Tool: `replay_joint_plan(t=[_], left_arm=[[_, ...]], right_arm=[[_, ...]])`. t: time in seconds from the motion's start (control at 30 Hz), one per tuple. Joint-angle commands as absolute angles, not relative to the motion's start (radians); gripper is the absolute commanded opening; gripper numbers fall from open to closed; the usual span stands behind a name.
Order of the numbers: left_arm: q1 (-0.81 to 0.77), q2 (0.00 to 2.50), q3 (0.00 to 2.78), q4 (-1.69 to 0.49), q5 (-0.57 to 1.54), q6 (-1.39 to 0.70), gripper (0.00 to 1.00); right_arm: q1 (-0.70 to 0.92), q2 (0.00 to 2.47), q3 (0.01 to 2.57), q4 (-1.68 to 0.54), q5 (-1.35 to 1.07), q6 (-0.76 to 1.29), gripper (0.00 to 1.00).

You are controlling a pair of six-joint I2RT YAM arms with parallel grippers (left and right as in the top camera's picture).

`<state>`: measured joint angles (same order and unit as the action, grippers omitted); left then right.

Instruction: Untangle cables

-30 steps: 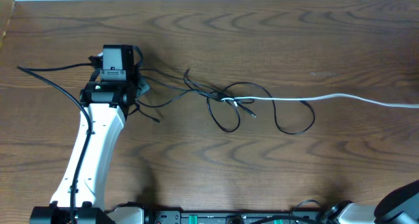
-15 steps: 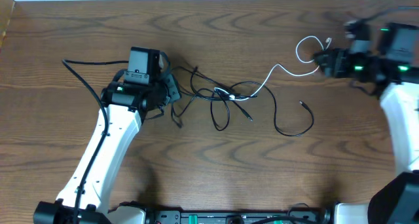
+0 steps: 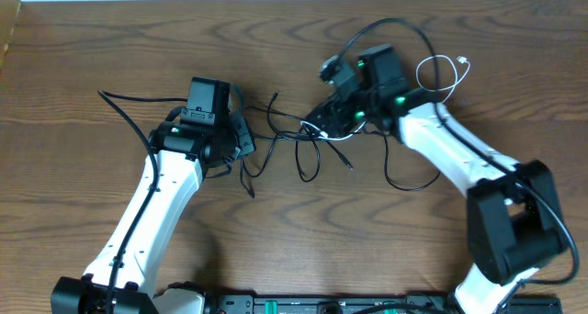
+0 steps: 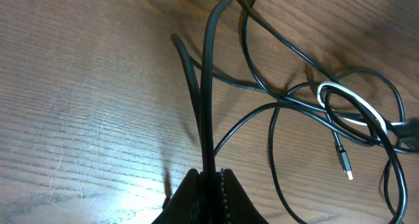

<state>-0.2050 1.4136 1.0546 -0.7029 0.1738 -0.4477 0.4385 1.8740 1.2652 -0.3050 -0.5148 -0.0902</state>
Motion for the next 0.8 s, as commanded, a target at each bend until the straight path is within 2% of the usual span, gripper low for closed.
replay_joint_plan(t=[0.0,0.03,0.07,0.1,0.13,0.27,0.33,0.37,0.4,0.63,0.7,0.73,0.77], left_arm=[[-0.209,1.420,1.049,-0.706,0.160,-0.438,0.08],[-0.209,1.420,1.049,-0.706,0.160,-0.438,0.08],[-0.209,1.420,1.049,-0.706,0.160,-0.438,0.08],[-0.209,1.420,1.049,-0.706,0.160,-0.438,0.08],[-0.209,1.420,1.049,-0.706,0.160,-0.438,0.08],[-0.209,1.420,1.049,-0.706,0.160,-0.438,0.08],[-0.209,1.420,1.049,-0.705,0.160,-0.438,0.08],[-0.209,1.420,1.049,-0.704,0.160,-0.438,0.08],[-0.209,1.420,1.049,-0.702,0.160,-0.438,0.08],[-0.209,1.420,1.049,-0.703,0.160,-0.438,0.08],[-0.209,1.420,1.049,-0.702,0.160,-0.438,0.08],[-0.209,1.420,1.049,-0.702,0.160,-0.438,0.08],[-0.209,1.420,1.049,-0.702,0.160,-0.438,0.08]], right_arm=[[0.482,1.909,1.271,-0.303,-0.463,-0.075,0.50],[0.488,1.912,1.271,-0.304,-0.451,-0.075,0.46],[0.500,1.914,1.271,-0.308,-0.424,-0.075,0.32],[0.506,1.914,1.271,-0.310,-0.408,-0.075,0.23],[0.508,1.914,1.271,-0.313,-0.404,-0.075,0.19],[0.508,1.914,1.271,-0.393,-0.402,-0.075,0.18],[0.508,1.914,1.271,-0.437,-0.402,-0.075,0.14],[0.508,1.914,1.271,-0.442,-0.402,-0.075,0.08],[0.508,1.914,1.272,-0.427,-0.402,-0.074,0.01],[0.467,1.766,1.304,-0.079,-0.402,0.130,0.01],[0.466,1.725,1.304,-0.033,-0.402,0.133,0.03],[0.466,1.723,1.304,-0.050,-0.402,0.134,0.20],[0.466,1.724,1.304,-0.100,-0.390,0.130,0.52]])
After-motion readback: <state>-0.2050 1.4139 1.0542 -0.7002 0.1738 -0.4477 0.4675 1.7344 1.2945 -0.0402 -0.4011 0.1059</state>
